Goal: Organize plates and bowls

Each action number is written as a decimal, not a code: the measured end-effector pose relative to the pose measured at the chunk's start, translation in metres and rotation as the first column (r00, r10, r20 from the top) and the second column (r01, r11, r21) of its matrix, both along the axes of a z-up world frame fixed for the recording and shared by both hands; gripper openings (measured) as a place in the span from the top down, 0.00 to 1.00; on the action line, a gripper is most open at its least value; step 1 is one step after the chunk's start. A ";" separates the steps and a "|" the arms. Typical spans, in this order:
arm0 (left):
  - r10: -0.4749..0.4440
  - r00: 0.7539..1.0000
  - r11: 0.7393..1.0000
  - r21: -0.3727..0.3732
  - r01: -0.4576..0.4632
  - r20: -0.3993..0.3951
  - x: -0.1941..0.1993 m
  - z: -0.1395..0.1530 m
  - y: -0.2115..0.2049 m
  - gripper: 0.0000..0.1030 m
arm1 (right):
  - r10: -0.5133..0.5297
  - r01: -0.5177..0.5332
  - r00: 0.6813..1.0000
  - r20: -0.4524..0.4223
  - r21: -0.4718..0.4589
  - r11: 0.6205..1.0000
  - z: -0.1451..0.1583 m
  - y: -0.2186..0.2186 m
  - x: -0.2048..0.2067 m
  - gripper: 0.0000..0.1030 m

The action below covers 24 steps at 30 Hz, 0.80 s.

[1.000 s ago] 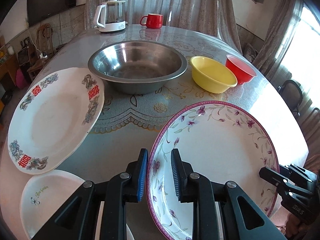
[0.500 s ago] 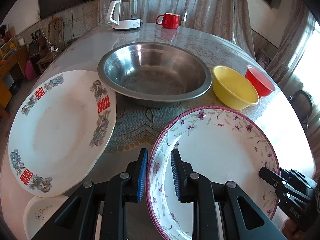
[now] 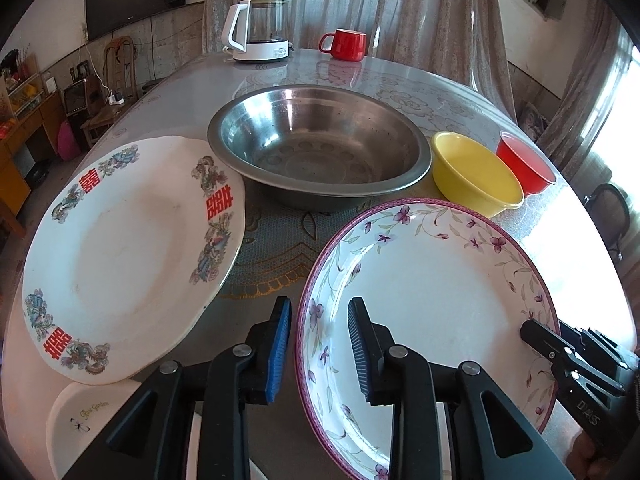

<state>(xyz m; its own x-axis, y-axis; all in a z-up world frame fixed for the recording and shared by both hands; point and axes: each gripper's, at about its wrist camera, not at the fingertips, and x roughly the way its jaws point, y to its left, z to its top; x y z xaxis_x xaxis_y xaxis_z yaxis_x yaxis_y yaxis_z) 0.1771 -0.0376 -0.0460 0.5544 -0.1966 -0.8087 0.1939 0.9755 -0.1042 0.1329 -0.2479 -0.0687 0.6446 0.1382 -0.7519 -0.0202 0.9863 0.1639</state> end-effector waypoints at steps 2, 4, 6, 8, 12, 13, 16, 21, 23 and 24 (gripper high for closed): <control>0.006 1.000 1.000 -0.010 -0.006 0.013 -0.006 0.004 0.005 0.71 | -0.007 0.007 1.000 -0.004 -0.009 1.000 0.001 0.001 0.000 0.77; 0.014 0.999 1.000 -0.015 -0.014 0.032 -0.016 0.009 0.011 0.70 | -0.011 0.011 1.000 -0.005 -0.016 1.000 0.001 0.002 0.000 0.76; 0.025 0.998 1.000 -0.014 -0.024 0.052 -0.024 0.014 0.015 0.69 | -0.011 0.011 1.000 -0.006 -0.033 0.999 0.001 0.005 -0.001 0.73; 0.032 0.998 0.999 -0.017 -0.032 0.061 -0.029 0.019 0.019 0.69 | -0.015 0.015 1.000 -0.008 -0.048 0.999 0.002 0.007 -0.003 0.71; 0.060 0.996 0.998 -0.039 -0.058 0.066 -0.041 0.026 0.031 0.68 | -0.028 0.027 1.000 -0.014 -0.057 0.998 0.002 0.009 -0.005 0.68; 0.068 0.995 0.997 -0.042 -0.065 0.069 -0.044 0.027 0.035 0.68 | -0.033 0.032 0.999 -0.018 -0.058 0.998 0.002 0.009 -0.005 0.68; 0.100 0.992 0.994 -0.050 -0.096 0.073 -0.052 0.030 0.046 0.68 | -0.046 0.044 0.999 -0.029 -0.067 0.997 0.003 0.010 -0.007 0.68; 0.158 0.984 0.986 -0.067 -0.153 0.078 -0.062 0.033 0.068 0.68 | -0.072 0.070 0.997 -0.030 -0.063 0.996 0.004 0.007 -0.014 0.68; 0.177 0.981 0.983 -0.073 -0.172 0.081 -0.066 0.033 0.076 0.68 | -0.080 0.078 0.996 -0.025 -0.066 0.995 0.005 0.006 -0.015 0.68; 0.188 0.979 0.980 -0.075 -0.182 0.081 -0.068 0.034 0.080 0.68 | -0.084 0.082 0.996 -0.022 -0.068 0.994 0.006 0.006 -0.016 0.68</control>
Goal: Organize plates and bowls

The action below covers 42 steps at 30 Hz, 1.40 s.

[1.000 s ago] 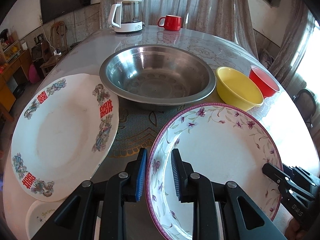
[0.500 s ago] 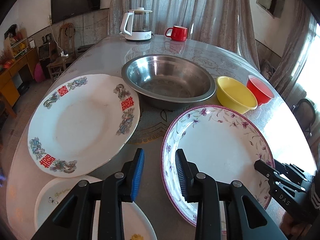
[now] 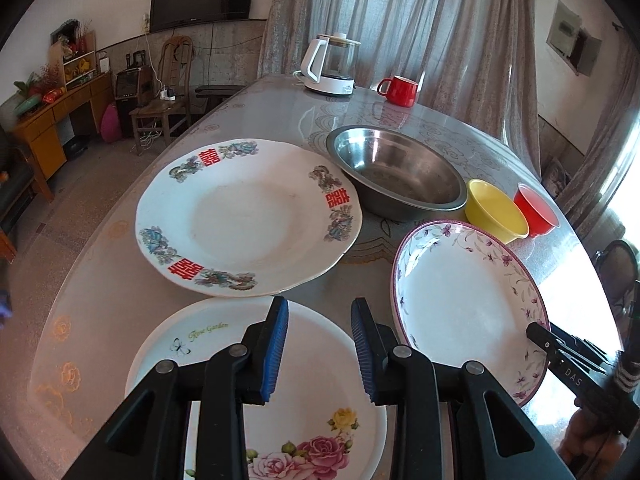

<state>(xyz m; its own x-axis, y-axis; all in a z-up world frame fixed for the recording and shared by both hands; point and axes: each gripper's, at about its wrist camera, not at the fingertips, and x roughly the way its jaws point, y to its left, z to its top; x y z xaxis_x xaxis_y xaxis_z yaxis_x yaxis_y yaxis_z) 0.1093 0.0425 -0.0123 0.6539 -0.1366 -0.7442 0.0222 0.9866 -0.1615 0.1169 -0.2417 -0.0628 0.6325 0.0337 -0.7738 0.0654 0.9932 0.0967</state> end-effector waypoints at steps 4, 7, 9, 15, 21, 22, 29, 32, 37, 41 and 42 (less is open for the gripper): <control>0.031 1.000 1.000 -0.007 -0.031 0.003 -0.007 0.001 0.013 0.68 | -0.018 0.018 1.000 0.013 -0.010 1.000 0.004 0.000 -0.002 0.68; 0.048 0.999 0.999 -0.006 -0.048 0.014 -0.013 0.003 0.020 0.68 | -0.039 0.040 0.998 0.041 -0.032 0.999 0.010 -0.001 -0.006 0.68; 0.061 0.998 0.998 -0.002 -0.061 0.021 -0.016 0.004 0.025 0.68 | -0.052 0.057 0.996 0.078 -0.065 0.996 0.018 0.001 -0.010 0.68; 0.108 0.994 0.994 0.003 -0.108 0.021 -0.022 0.003 0.043 0.68 | 0.009 0.001 0.989 0.148 -0.068 0.998 0.038 0.019 -0.014 0.68; 0.136 0.990 0.990 0.018 -0.136 0.037 -0.030 0.005 0.052 0.65 | 0.140 -0.138 0.979 0.148 -0.023 0.990 0.043 0.059 -0.007 0.68; 0.137 0.990 0.990 0.020 -0.138 0.037 -0.031 0.005 0.053 0.65 | 0.161 -0.160 0.976 0.146 -0.025 0.987 0.042 0.067 -0.006 0.68; 0.154 0.988 0.988 0.019 -0.154 0.032 -0.034 0.000 0.061 0.65 | 0.291 -0.290 0.948 0.127 -0.027 0.957 0.038 0.118 -0.003 0.68; 0.160 0.987 0.987 0.016 -0.161 0.028 -0.035 -0.002 0.064 0.65 | 0.327 -0.330 0.937 0.121 0.008 0.944 0.037 0.130 -0.001 0.68; 0.160 0.987 0.987 -0.004 -0.160 0.023 -0.032 -0.006 0.072 0.62 | 0.369 -0.380 0.922 0.118 0.088 0.921 0.039 0.142 0.007 0.68; 0.163 0.985 0.986 -0.028 -0.161 0.050 -0.030 -0.007 0.082 0.50 | 0.390 -0.403 0.914 0.114 0.136 0.905 0.040 0.150 0.017 0.68; 0.164 0.985 0.986 -0.022 -0.163 0.054 -0.028 -0.006 0.084 0.47 | 0.392 -0.406 0.913 0.115 0.139 0.903 0.041 0.151 0.019 0.68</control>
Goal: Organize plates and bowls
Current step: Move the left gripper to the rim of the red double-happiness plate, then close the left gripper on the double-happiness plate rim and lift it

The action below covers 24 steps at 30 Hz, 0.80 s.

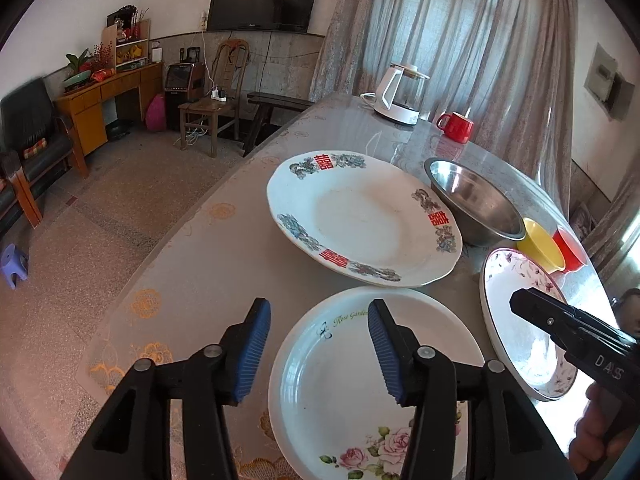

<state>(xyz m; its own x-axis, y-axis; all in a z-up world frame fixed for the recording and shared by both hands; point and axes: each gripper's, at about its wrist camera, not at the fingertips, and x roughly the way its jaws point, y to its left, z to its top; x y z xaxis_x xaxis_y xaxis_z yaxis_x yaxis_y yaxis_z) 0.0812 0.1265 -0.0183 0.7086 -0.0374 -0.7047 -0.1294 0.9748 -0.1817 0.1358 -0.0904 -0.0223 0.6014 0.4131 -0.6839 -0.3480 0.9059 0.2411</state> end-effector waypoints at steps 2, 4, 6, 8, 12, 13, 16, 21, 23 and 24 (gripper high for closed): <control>-0.001 1.000 1.000 0.001 0.001 0.002 0.004 0.002 0.005 0.45 | 0.004 -0.004 1.000 0.004 0.003 1.000 0.002 0.004 0.005 0.68; 0.001 1.000 1.000 -0.012 -0.001 0.003 0.009 0.005 0.011 0.44 | 0.009 -0.009 1.000 0.005 0.002 1.000 0.003 0.007 0.013 0.67; 0.011 1.000 1.000 -0.007 -0.011 0.002 0.014 0.007 0.017 0.44 | 0.012 -0.012 1.000 -0.002 0.006 1.000 0.004 0.011 0.022 0.67; 0.023 1.000 1.000 -0.016 -0.023 -0.008 0.021 0.008 0.025 0.44 | 0.009 -0.009 1.000 -0.009 0.010 1.000 0.003 0.014 0.032 0.67; 0.045 0.999 0.998 -0.044 -0.046 -0.027 0.039 0.006 0.041 0.45 | 0.005 -0.004 1.000 -0.016 0.017 1.000 0.002 0.019 0.050 0.67; 0.049 0.998 0.998 -0.048 -0.050 -0.031 0.044 0.006 0.044 0.46 | 0.002 -0.001 1.000 -0.024 0.018 1.000 0.000 0.020 0.054 0.67; 0.045 0.998 0.998 -0.052 -0.047 -0.033 0.058 0.005 0.050 0.46 | -0.006 0.007 0.998 -0.055 0.024 1.000 -0.006 0.022 0.068 0.67; 0.034 0.998 0.998 -0.058 -0.036 -0.046 0.083 0.001 0.058 0.49 | -0.021 0.023 0.996 -0.090 0.023 0.999 -0.015 0.023 0.085 0.67; 0.027 0.998 0.997 -0.074 -0.031 -0.054 0.093 -0.003 0.062 0.52 | -0.021 0.023 0.995 -0.095 0.017 1.000 -0.018 0.025 0.090 0.67; 0.027 0.998 0.997 -0.076 -0.031 -0.057 0.098 -0.004 0.064 0.52 | -0.023 0.024 0.995 -0.098 0.011 1.000 -0.019 0.026 0.092 0.67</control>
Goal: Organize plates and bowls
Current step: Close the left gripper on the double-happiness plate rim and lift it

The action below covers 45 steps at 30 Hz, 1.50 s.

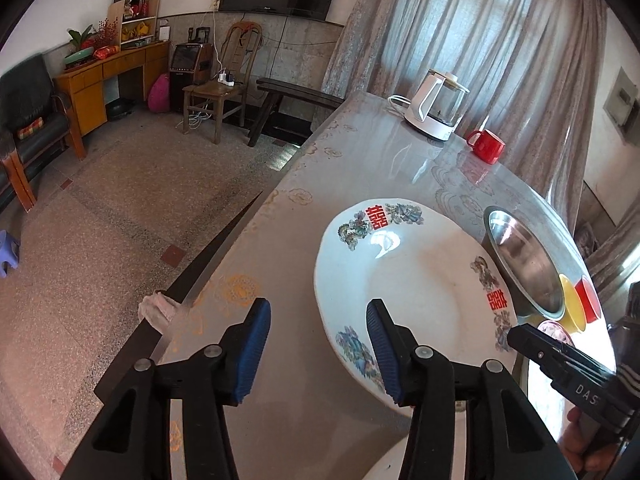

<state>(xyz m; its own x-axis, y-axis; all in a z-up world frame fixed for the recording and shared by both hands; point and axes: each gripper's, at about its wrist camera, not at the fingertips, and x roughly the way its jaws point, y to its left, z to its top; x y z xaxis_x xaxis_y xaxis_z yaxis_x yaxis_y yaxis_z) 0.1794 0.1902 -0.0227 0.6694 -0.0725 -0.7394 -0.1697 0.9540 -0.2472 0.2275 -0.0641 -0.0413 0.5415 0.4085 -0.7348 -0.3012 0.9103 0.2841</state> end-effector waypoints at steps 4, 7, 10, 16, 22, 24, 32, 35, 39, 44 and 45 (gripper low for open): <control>-0.020 1.000 1.000 -0.021 0.020 -0.003 0.017 -0.003 0.004 0.53 | 0.000 0.000 1.000 -0.005 -0.018 1.000 -0.003 0.004 0.007 0.67; -0.042 0.999 0.999 -0.021 0.042 -0.002 0.027 -0.003 0.000 0.53 | -0.005 0.005 1.000 -0.017 -0.014 1.000 -0.006 0.007 0.013 0.67; -0.077 0.997 0.997 -0.006 0.077 -0.013 0.039 -0.006 -0.004 0.53 | -0.001 0.001 1.000 -0.024 -0.012 1.000 -0.007 0.010 0.016 0.67; -0.112 0.992 0.993 -0.027 0.111 -0.056 0.060 -0.018 -0.006 0.62 | 0.005 -0.005 0.999 -0.043 -0.012 1.000 -0.012 0.017 0.023 0.65; -0.127 0.989 0.992 -0.017 0.126 -0.071 0.071 -0.025 -0.008 0.67 | 0.025 -0.027 0.996 -0.081 -0.020 0.999 -0.024 0.026 0.029 0.67; -0.136 0.988 0.991 -0.022 0.135 -0.070 0.074 -0.026 -0.008 0.67 | 0.013 -0.016 0.998 -0.067 -0.043 0.999 -0.023 0.028 0.030 0.67; -0.123 0.990 0.991 -0.053 0.119 -0.065 0.064 -0.027 -0.007 0.70 | 0.012 -0.018 0.998 -0.067 -0.093 0.996 -0.021 0.034 0.030 0.67; -0.117 0.992 0.993 -0.038 0.115 -0.042 0.057 -0.021 -0.007 0.72 | 0.005 -0.010 0.999 -0.053 -0.087 0.996 -0.019 0.031 0.028 0.67; -0.131 0.990 0.991 -0.027 0.130 -0.051 0.055 -0.021 -0.009 0.72 | 0.018 -0.022 0.998 -0.053 -0.071 0.997 -0.019 0.030 0.026 0.67; -0.146 0.987 0.989 -0.014 0.146 -0.060 0.059 -0.025 -0.011 0.70 | 0.019 -0.024 0.997 -0.080 -0.070 0.997 -0.024 0.027 0.028 0.65; -0.148 0.987 0.989 -0.021 0.147 -0.061 0.061 -0.026 -0.011 0.69 | 0.022 -0.027 0.997 -0.077 -0.076 0.997 -0.024 0.028 0.028 0.65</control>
<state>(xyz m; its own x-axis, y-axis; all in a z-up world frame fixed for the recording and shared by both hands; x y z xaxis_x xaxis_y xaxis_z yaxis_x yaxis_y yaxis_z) 0.2407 0.1797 -0.0487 0.6032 -0.1798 -0.7771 -0.0427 0.9656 -0.2566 0.2550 -0.0364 -0.0649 0.4734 0.3619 -0.8030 -0.3040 0.9228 0.2367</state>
